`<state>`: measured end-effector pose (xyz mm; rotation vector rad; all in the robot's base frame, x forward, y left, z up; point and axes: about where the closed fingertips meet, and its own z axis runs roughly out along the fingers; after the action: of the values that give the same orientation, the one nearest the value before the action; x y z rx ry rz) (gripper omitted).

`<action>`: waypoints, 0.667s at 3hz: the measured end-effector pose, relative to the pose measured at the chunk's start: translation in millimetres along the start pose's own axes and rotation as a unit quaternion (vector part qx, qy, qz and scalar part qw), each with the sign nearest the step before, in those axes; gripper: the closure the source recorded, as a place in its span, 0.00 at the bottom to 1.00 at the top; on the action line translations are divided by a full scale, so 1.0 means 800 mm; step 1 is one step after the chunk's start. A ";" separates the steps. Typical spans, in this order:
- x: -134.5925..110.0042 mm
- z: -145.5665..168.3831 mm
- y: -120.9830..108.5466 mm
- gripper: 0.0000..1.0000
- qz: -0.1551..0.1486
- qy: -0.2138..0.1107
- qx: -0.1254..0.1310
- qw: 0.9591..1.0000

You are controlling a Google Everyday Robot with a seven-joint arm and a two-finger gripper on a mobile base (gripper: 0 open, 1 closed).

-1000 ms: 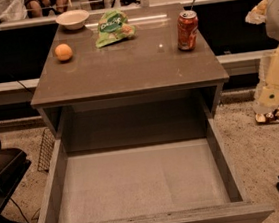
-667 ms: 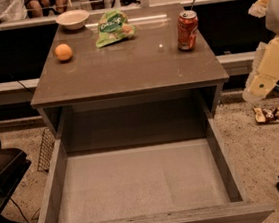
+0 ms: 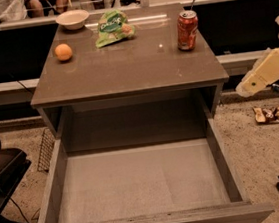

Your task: Move coke can near orange

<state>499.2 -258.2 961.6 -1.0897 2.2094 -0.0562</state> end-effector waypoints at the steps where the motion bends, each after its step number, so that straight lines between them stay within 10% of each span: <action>1: 0.011 0.027 -0.041 0.00 0.052 -0.044 0.044 0.997; 2: 0.000 0.050 -0.083 0.00 0.087 -0.109 0.084 0.987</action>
Offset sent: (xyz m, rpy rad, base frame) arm 0.1582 -0.0803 0.0658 0.3322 -0.7174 -0.3259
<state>568.7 -291.6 951.4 -0.7700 2.0524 -0.0427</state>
